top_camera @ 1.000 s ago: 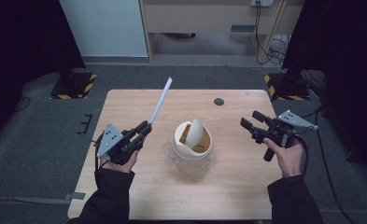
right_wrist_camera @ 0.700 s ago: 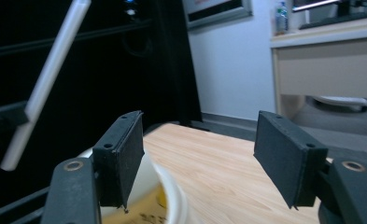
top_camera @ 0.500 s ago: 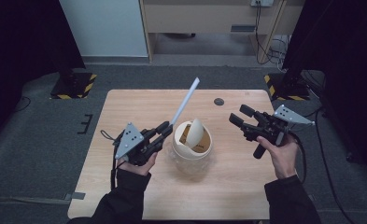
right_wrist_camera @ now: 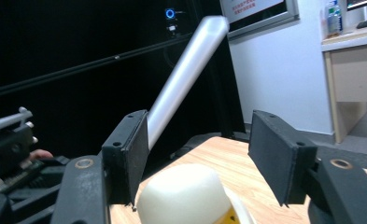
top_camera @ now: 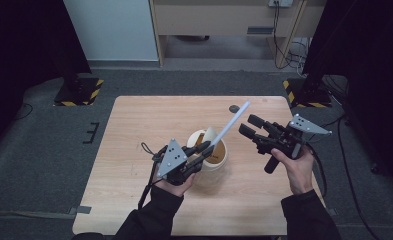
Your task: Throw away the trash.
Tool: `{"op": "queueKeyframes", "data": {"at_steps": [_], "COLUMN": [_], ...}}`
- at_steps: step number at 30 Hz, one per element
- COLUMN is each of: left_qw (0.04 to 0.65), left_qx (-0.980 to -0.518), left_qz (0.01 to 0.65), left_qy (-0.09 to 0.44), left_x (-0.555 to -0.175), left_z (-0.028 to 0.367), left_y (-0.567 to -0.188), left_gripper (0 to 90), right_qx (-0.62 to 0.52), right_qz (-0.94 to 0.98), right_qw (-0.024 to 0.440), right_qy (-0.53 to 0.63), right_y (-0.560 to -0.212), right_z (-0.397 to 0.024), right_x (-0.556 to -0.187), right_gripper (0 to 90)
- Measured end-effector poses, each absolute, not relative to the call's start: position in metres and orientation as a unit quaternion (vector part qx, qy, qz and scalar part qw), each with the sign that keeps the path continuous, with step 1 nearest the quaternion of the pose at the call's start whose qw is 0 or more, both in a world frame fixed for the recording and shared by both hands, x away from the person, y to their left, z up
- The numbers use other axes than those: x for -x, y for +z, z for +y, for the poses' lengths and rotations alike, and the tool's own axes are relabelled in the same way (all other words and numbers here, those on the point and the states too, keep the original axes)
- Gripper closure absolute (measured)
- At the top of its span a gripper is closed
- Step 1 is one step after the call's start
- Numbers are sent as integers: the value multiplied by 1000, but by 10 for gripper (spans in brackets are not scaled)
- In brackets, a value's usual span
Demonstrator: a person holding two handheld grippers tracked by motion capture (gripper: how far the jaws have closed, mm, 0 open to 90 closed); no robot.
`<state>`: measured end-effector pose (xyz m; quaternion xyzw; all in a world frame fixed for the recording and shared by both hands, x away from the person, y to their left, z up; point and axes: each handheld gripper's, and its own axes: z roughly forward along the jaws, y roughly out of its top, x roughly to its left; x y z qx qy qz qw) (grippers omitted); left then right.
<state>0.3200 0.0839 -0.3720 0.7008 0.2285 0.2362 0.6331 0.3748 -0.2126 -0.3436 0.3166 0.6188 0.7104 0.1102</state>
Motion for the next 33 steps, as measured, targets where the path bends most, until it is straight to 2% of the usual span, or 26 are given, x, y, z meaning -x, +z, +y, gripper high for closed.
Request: {"op": "queueKeyframes", "data": {"at_steps": [7, 13, 19, 26, 33], "left_qw": [634, 632, 633, 627, 592], "left_qx": [-707, -711, -714, -711, -713], "left_qz": [216, 214, 221, 239, 296], "left_qy": [226, 219, 203, 210, 231], "left_x": [-317, -316, -315, -309, -304], "left_z": [72, 69, 74, 102, 160], "left_y": [-376, -377, -378, -377, -392], "left_gripper": [789, 789, 771, 680, 572], "right_qx": [-312, -303, -296, -284, -285], "right_qz": [620, 632, 620, 609, 603], "right_qw": [85, 61, 19, 56, 91], "right_qy": [715, 711, 727, 738, 740], "right_y": [-345, -346, -343, -330, -326], "right_z": [-209, -204, -203, -215, -223], "right_x": [-373, -372, -367, -361, -360], "right_gripper": [484, 686, 791, 804, 804]}}
